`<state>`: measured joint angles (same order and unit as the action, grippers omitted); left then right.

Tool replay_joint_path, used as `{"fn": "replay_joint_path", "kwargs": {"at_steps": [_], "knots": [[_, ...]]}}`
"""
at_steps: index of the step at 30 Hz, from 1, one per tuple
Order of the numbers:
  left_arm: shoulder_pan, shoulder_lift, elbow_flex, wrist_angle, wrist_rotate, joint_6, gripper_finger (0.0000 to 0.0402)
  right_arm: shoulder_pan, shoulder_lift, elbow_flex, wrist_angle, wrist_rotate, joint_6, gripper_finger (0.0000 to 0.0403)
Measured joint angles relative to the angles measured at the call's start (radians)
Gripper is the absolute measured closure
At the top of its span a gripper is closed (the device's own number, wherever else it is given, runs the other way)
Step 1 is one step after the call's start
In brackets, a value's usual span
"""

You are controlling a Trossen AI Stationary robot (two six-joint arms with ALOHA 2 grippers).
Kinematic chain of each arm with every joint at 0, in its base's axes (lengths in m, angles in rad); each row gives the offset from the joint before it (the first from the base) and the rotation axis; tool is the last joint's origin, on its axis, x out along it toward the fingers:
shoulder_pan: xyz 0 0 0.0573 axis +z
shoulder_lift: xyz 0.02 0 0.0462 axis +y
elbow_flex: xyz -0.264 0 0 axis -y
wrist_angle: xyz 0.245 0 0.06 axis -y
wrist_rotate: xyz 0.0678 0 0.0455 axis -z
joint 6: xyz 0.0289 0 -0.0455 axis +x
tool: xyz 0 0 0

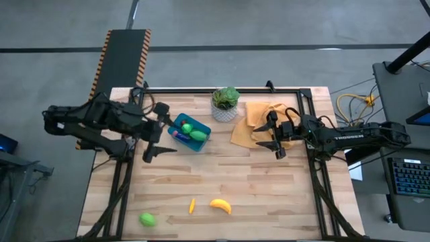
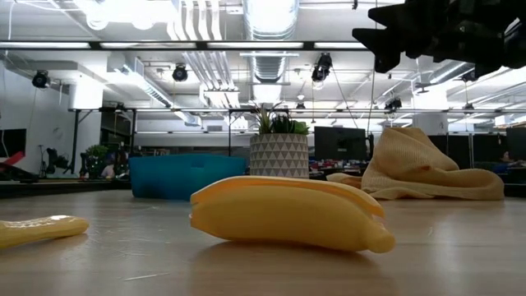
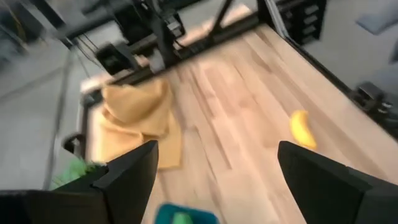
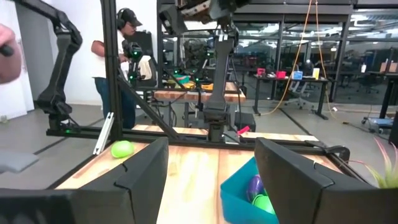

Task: Pick and placing Produce into tupperware
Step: Put the green melon into the blue bin

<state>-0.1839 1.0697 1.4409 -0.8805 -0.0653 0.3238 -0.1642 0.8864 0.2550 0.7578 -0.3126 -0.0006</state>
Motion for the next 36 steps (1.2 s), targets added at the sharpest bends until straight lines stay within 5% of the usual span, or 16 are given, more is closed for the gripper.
{"fn": "replay_joint_path", "kwargs": {"at_steps": [6,12,36], "knots": [[-0.126,0.169,0.216,-0.241,-0.108,-0.031,0.0087,0.000,0.000,0.000,0.004,0.002,-0.041,0.0170],[-0.212,0.258,0.290,-0.360,-0.224,-0.114,0.0087,0.000,0.000,0.000,0.007,0.092,-0.085,0.0170],[-0.384,0.420,0.262,-0.634,-0.073,-0.692,0.0087,0.000,0.000,0.000,0.010,0.106,-0.080,0.0172]]}}
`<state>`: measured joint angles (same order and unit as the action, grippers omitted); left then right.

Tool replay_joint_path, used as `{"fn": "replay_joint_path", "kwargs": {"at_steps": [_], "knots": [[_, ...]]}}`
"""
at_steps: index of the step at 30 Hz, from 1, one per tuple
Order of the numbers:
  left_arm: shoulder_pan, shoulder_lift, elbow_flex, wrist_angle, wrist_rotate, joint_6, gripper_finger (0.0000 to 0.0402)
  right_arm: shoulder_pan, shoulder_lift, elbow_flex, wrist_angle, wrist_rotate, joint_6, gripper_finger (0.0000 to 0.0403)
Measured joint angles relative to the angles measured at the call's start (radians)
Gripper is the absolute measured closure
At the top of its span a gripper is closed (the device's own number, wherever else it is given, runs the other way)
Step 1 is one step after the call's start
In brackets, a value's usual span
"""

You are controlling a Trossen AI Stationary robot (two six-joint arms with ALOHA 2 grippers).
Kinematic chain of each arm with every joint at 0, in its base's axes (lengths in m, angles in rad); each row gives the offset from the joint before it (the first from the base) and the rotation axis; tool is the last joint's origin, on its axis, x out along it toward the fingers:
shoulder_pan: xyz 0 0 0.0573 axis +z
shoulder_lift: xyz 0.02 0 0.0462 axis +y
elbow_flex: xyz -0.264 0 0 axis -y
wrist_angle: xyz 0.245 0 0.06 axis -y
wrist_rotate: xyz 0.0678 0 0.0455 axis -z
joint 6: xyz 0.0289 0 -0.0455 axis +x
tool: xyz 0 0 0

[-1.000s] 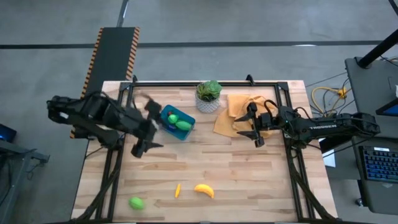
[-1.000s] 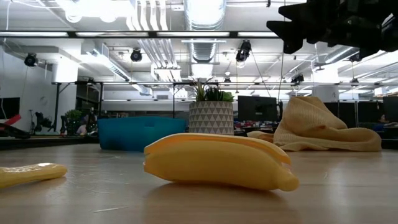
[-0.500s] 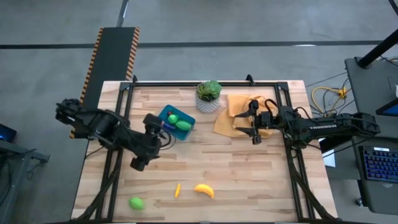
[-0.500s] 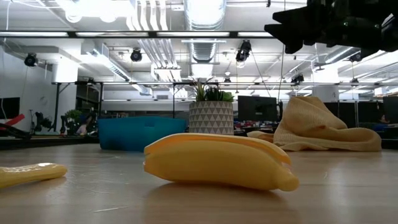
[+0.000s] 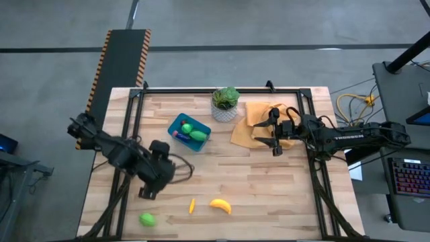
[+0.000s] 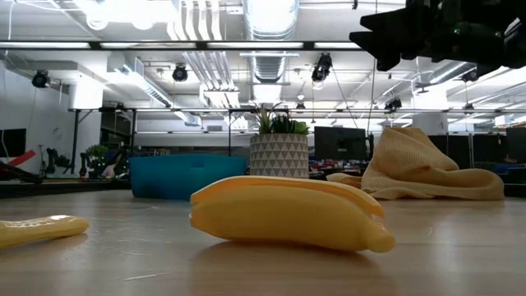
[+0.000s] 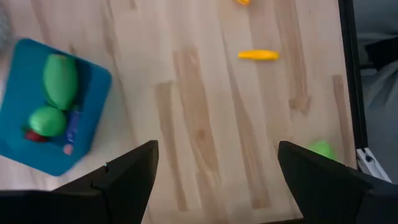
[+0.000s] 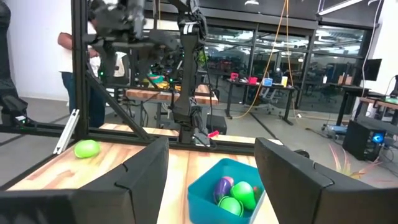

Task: Pick and placing Produce into tupperware
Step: Put the green melon into the blue bin

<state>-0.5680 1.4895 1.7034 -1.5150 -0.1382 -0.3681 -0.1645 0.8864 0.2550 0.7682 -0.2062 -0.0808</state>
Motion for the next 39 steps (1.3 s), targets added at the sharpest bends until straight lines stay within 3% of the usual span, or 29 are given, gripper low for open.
{"fn": "replay_joint_path", "kwargs": {"at_steps": [6,26,34,39], "knots": [[-0.066,0.060,-0.006,-0.006,0.025,-0.082,0.0087,0.000,0.000,0.000,0.000,0.000,0.002,0.0170],[-0.215,0.107,-0.011,-0.012,0.080,-0.580,0.0087,0.000,0.000,0.000,0.029,-0.002,0.001,0.0169],[-0.279,0.107,-0.026,-0.008,0.085,-0.720,0.0087,0.000,0.000,0.000,0.029,-0.002,0.001,0.0163],[-0.324,0.130,-0.028,-0.007,0.085,-0.726,0.0087,0.000,0.000,0.000,0.029,-0.002,-0.001,0.0165]]}}
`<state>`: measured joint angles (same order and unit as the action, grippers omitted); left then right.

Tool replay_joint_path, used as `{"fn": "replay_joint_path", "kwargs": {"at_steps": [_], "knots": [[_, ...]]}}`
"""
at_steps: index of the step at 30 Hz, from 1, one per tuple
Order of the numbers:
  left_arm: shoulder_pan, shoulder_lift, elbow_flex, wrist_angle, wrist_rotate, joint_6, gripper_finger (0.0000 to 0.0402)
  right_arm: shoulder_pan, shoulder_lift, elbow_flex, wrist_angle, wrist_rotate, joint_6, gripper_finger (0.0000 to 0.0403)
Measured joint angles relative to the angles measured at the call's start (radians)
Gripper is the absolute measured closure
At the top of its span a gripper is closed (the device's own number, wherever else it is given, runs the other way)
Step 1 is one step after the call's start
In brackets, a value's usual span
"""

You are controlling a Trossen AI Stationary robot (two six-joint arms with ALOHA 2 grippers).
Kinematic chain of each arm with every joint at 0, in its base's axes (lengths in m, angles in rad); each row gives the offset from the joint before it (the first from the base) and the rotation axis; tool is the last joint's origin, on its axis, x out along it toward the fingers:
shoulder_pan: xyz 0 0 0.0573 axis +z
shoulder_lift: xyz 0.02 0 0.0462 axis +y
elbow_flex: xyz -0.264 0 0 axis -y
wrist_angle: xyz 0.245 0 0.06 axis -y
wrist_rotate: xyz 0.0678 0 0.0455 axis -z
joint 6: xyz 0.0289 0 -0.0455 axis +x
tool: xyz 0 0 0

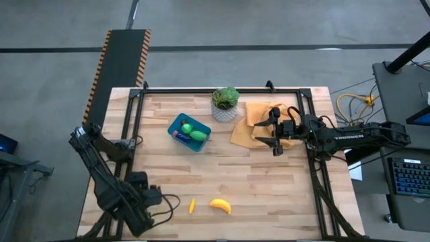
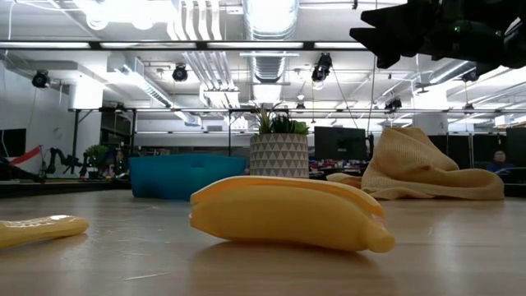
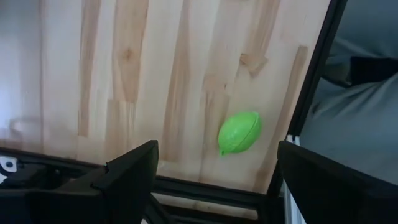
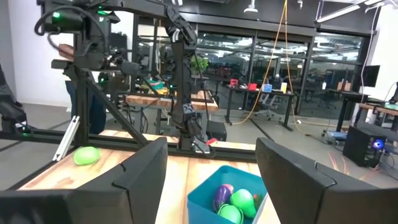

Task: Pick and placing Produce into tupperware
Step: Put the green melon into the blue bin

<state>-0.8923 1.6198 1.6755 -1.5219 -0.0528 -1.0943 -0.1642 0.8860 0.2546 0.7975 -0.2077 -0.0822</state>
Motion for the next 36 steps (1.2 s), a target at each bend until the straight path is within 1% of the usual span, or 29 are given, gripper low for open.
{"fn": "replay_joint_path", "kwargs": {"at_steps": [6,12,16,22,28,36], "knots": [[-0.053,0.067,-0.001,0.000,0.007,0.000,0.0087,0.000,0.000,0.000,0.000,0.000,0.000,0.0161],[-0.064,0.137,-0.001,0.002,0.099,-0.008,0.0087,0.000,0.000,0.000,0.000,0.000,0.002,0.0165],[-0.065,0.171,-0.001,0.003,0.122,-0.001,0.0087,0.000,0.000,0.000,0.000,0.000,0.002,0.0163],[-0.078,0.199,-0.001,0.002,0.118,0.000,0.0087,0.000,0.000,0.000,0.000,0.000,0.003,0.0159],[-0.113,0.226,-0.004,0.004,0.066,0.002,0.0087,0.000,0.000,0.000,0.000,0.000,0.003,0.0160],[-0.172,0.217,-0.076,0.030,0.052,-0.022,0.0087,0.000,0.000,0.000,0.000,0.000,0.003,0.0163]]}}
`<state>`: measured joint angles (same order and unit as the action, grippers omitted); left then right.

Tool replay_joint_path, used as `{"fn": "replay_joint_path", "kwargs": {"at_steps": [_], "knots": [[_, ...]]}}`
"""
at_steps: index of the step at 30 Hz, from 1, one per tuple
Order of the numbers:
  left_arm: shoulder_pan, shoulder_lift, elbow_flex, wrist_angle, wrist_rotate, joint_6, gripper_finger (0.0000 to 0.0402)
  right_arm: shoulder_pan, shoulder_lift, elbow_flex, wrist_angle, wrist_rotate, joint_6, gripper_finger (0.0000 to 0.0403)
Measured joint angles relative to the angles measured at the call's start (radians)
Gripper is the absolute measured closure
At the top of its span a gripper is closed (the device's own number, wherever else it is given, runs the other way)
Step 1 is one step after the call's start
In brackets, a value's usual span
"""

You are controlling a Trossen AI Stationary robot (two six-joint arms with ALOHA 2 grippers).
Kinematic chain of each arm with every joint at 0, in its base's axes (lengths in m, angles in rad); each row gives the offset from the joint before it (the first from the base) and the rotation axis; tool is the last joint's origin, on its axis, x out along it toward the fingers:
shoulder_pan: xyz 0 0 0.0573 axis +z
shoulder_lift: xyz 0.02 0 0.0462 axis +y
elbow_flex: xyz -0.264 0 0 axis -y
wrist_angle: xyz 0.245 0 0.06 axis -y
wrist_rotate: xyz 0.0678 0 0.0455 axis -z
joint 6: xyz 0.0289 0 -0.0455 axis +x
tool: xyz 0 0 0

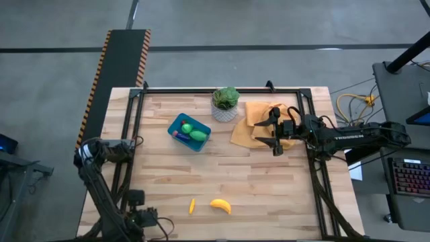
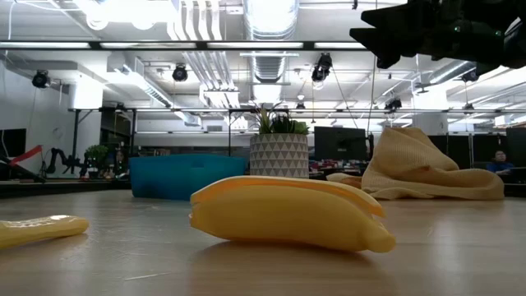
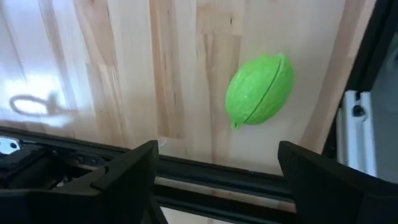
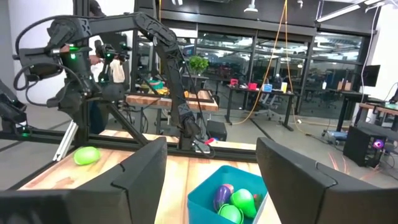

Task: Pick and placing Produce into tupperware
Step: Put the green melon into the blue bin

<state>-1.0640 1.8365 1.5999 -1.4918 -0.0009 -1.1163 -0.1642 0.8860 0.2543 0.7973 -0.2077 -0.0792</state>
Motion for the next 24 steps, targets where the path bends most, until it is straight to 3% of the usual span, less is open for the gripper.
{"fn": "replay_joint_path", "kwargs": {"at_steps": [9,18,24], "knots": [[-0.010,0.002,-0.091,0.213,0.000,0.005,0.0087,0.000,0.000,0.000,0.000,0.000,0.000,0.0159],[-0.031,0.003,-0.160,0.241,0.018,0.001,0.0087,0.000,0.000,0.000,-0.008,0.000,0.000,0.0164],[-0.034,0.003,-0.210,0.375,0.008,0.064,0.0087,0.000,0.000,0.000,-0.008,0.000,0.000,0.0158]]}}
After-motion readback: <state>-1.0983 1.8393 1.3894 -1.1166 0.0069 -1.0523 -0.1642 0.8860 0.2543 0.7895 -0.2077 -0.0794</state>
